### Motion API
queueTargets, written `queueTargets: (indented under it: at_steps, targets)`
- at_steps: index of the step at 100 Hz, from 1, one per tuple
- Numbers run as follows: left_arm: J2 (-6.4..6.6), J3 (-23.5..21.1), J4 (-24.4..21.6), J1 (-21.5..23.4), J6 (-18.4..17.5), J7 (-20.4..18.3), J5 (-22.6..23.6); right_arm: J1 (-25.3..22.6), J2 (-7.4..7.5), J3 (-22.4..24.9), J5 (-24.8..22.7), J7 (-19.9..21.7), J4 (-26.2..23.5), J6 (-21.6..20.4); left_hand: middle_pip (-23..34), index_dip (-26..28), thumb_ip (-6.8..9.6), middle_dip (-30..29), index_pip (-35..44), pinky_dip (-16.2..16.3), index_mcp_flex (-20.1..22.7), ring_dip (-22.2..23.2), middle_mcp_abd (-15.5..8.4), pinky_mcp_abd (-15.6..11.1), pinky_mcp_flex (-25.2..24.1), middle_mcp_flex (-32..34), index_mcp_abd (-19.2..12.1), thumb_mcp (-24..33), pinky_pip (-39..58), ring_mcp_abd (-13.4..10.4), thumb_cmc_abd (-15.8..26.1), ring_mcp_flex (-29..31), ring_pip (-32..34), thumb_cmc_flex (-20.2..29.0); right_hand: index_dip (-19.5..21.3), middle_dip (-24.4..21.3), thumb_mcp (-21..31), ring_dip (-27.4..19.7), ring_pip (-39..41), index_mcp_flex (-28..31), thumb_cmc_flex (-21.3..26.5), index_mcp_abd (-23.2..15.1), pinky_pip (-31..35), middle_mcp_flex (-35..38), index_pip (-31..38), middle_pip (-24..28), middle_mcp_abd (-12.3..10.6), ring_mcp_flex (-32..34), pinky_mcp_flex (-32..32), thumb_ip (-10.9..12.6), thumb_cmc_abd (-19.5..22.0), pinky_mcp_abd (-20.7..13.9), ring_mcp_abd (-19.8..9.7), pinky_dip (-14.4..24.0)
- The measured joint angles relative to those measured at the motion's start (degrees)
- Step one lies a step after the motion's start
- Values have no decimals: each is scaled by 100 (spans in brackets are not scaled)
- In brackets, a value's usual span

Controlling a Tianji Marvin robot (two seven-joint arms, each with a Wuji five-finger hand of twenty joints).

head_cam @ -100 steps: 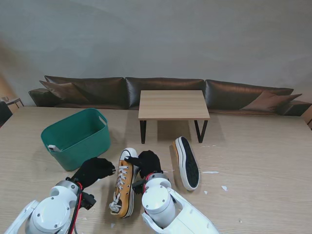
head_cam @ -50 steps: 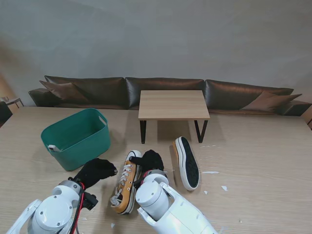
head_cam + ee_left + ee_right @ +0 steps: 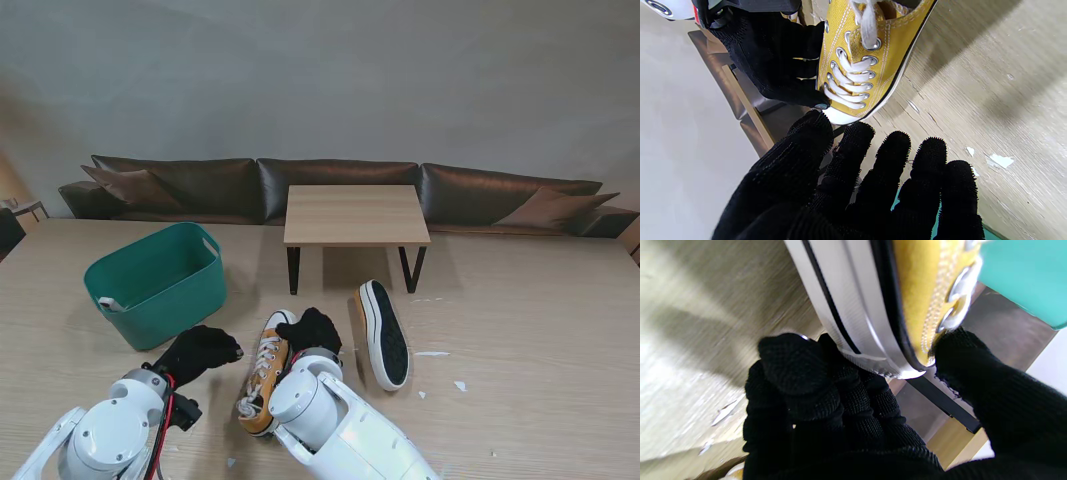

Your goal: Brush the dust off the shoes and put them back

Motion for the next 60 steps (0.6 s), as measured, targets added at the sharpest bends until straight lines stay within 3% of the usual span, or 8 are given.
queueTargets:
  at_steps: [35, 60]
  targets:
    - [22, 0, 25, -28, -10, -103, -6, -111, -22, 65, -252, -58, -201, 408, 66, 14, 0, 121, 19, 12, 76, 72, 5, 7, 0, 172, 15, 0, 0, 37, 0, 12, 131, 0, -184, -327, 9, -87, -382, -483, -167, -156, 44, -446, -115, 36, -2, -249, 1, 9, 25, -2, 46, 0]
    - [38, 7, 52, -69, -5, -185, -44, -195, -6, 98, -387, -130, -420, 488, 78, 14, 0, 147, 40, 13, 132, 132, 5, 9, 0, 184, 56, 0, 0, 44, 0, 14, 195, -1, -261, -403, 9, -141, -610, -483, -169, -246, 46, -522, -61, -19, -14, -422, 1, 9, 25, -2, 70, -95]
